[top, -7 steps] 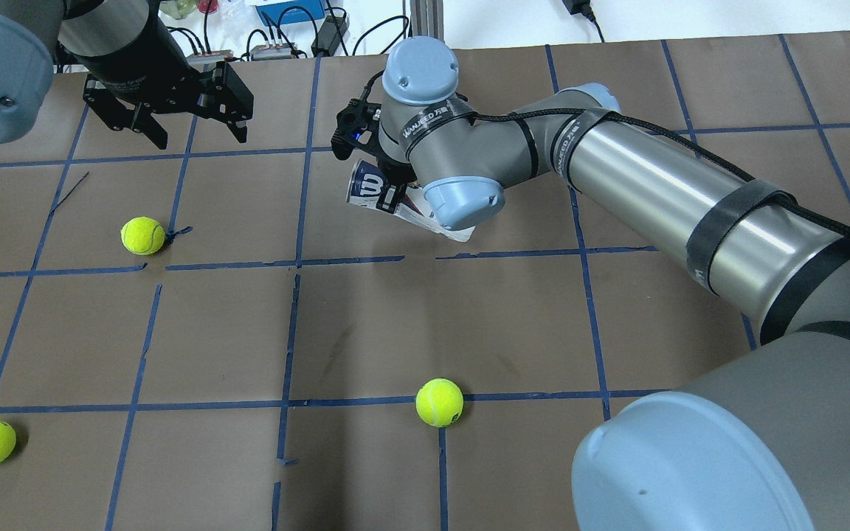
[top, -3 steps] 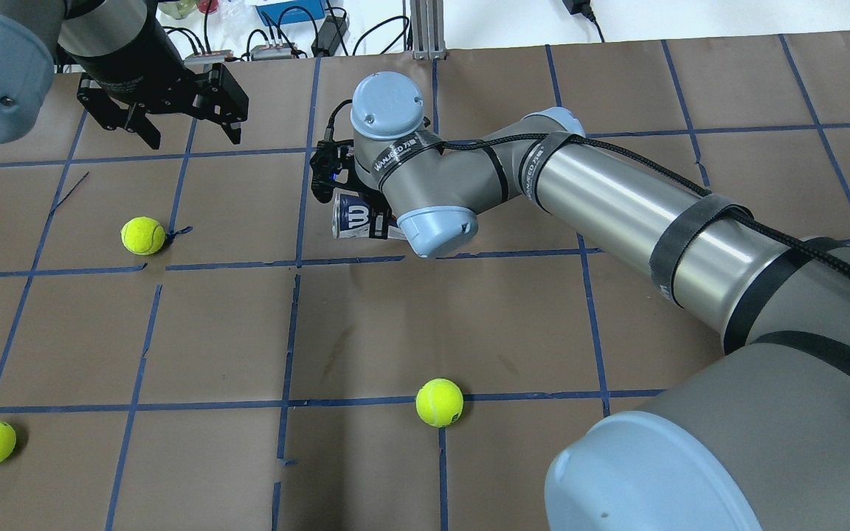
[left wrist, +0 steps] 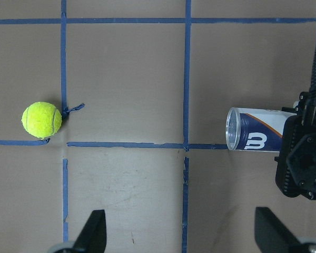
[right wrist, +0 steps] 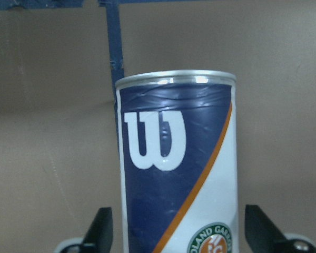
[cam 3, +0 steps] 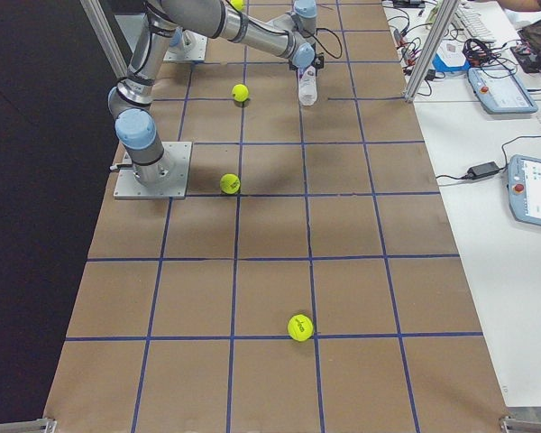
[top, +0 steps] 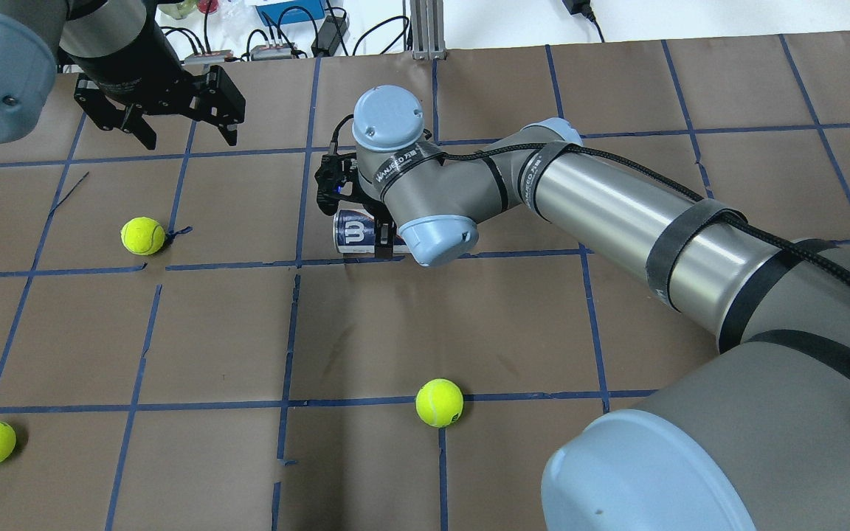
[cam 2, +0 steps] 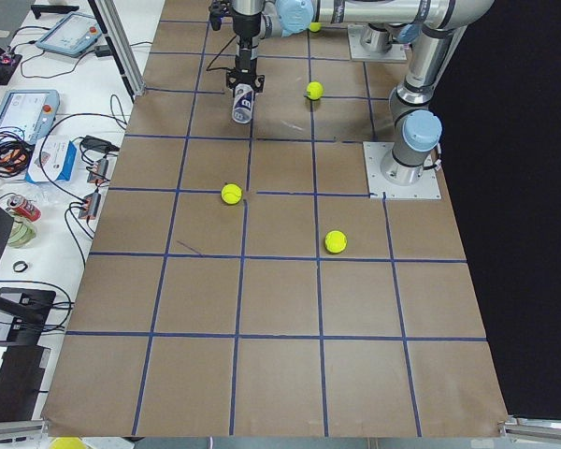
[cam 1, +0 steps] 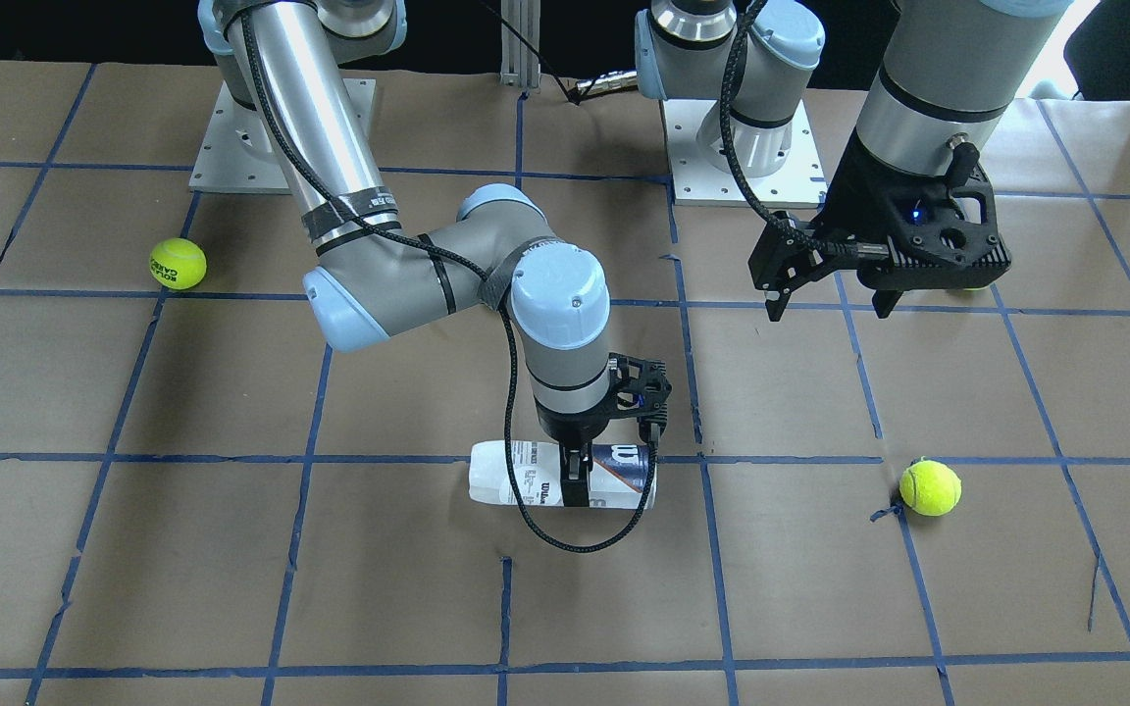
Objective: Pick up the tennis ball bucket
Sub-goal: 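Release the can on its side and raise the right gripper away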
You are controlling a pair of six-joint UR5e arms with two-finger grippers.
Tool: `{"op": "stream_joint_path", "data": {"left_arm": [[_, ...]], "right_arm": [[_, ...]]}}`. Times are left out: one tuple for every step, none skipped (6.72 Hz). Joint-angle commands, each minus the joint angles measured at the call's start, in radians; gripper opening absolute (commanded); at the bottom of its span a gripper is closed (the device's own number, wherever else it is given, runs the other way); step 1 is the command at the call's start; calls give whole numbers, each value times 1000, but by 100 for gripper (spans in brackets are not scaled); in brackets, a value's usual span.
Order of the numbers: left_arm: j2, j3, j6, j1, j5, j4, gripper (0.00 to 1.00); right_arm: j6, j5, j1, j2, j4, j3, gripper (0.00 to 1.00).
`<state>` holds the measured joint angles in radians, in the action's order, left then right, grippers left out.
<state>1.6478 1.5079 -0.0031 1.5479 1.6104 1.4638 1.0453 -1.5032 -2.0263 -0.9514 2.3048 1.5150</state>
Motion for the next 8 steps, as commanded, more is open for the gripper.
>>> {"op": "stream_joint_path", "data": {"left_arm": [[12, 0, 2, 0, -1, 6, 100], [15, 2, 20, 0, -1, 13, 100], [23, 3, 132, -3, -12, 13, 100], [30, 15, 235, -12, -20, 13, 100], [30, 37, 273, -79, -155, 13, 100], [27, 57, 278, -150, -316, 41, 100], [27, 87, 323, -175, -411, 73, 100], [29, 150, 403, -195, -472, 72, 100]], "right_arm": [[-7, -3, 4, -24, -1, -1, 100], [-17, 0, 44, -62, -7, -16, 100], [-39, 4, 107, -125, -84, -36, 100], [-88, 9, 186, -233, -208, -44, 100], [-152, 11, 265, -319, -323, -42, 100], [-233, 18, 349, -384, -449, -45, 100], [-433, 18, 388, -435, -546, -44, 100], [-568, 5, 428, -467, -579, -65, 100]]}}
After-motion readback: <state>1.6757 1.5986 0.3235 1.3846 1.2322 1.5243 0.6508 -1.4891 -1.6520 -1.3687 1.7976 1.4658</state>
